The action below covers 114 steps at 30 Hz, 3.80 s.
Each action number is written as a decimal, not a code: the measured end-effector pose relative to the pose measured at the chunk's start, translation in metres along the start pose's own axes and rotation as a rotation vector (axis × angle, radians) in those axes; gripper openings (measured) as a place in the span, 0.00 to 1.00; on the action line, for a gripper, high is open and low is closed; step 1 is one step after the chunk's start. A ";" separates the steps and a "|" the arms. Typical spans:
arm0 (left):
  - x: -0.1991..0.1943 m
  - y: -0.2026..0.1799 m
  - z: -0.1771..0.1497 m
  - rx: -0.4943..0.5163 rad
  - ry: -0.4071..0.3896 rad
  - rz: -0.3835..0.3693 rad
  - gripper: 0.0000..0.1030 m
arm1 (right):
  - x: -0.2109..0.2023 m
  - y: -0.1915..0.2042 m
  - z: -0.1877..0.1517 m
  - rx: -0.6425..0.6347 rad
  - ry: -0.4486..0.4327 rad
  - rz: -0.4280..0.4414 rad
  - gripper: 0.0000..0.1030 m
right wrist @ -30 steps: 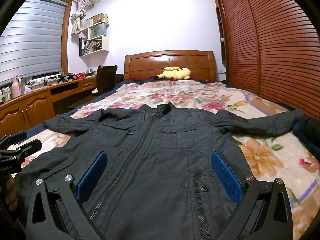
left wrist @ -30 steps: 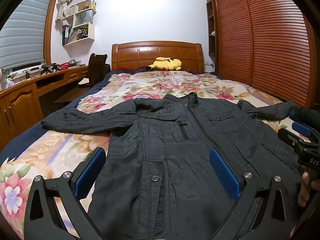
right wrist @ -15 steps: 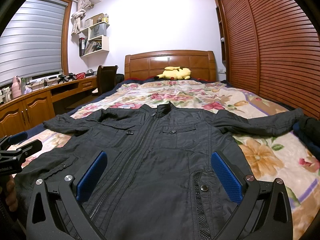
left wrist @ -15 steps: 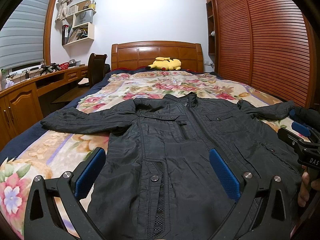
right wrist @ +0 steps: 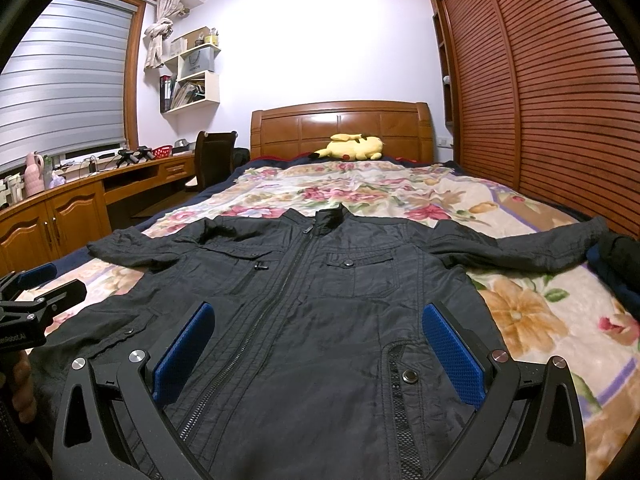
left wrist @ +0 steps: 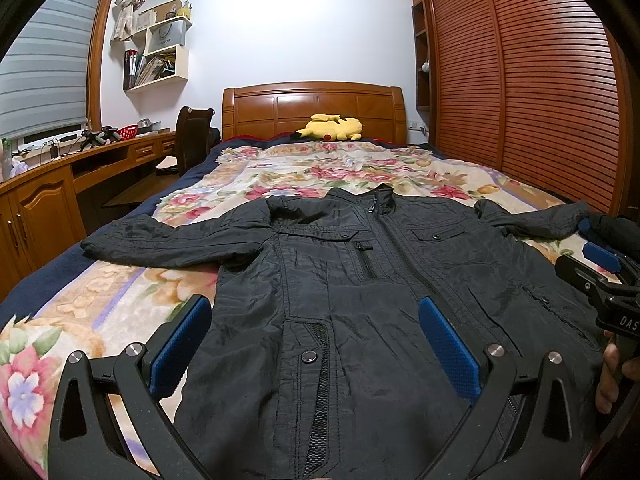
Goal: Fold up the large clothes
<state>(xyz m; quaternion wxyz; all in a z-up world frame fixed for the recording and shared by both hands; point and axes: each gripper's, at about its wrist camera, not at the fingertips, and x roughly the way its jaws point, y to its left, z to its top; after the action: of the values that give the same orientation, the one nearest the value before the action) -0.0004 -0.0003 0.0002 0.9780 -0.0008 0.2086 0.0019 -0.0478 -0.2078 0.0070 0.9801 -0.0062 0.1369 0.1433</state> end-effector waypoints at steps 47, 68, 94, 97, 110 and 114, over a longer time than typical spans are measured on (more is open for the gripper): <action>0.004 0.003 0.001 -0.010 0.018 0.007 1.00 | 0.001 0.016 0.001 -0.018 0.010 0.038 1.00; 0.009 0.092 0.017 -0.046 0.034 0.091 1.00 | 0.031 0.049 0.033 -0.073 -0.004 0.166 1.00; 0.085 0.223 0.025 -0.067 0.172 0.179 1.00 | 0.143 0.069 0.004 -0.207 0.159 0.261 1.00; 0.097 0.241 0.029 -0.117 0.174 0.144 1.00 | 0.148 0.060 0.000 -0.204 0.180 0.262 1.00; 0.185 0.305 0.047 -0.260 0.283 0.134 0.78 | 0.159 0.085 0.013 -0.222 0.218 0.252 1.00; 0.207 0.316 0.050 -0.276 0.310 0.155 0.77 | 0.159 0.086 0.013 -0.226 0.221 0.251 1.00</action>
<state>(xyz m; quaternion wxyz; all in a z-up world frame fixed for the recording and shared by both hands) 0.2074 0.3168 -0.0385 0.9218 -0.1187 0.3535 0.1055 0.0779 -0.0802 -0.0212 0.9268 -0.1146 0.2263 0.2771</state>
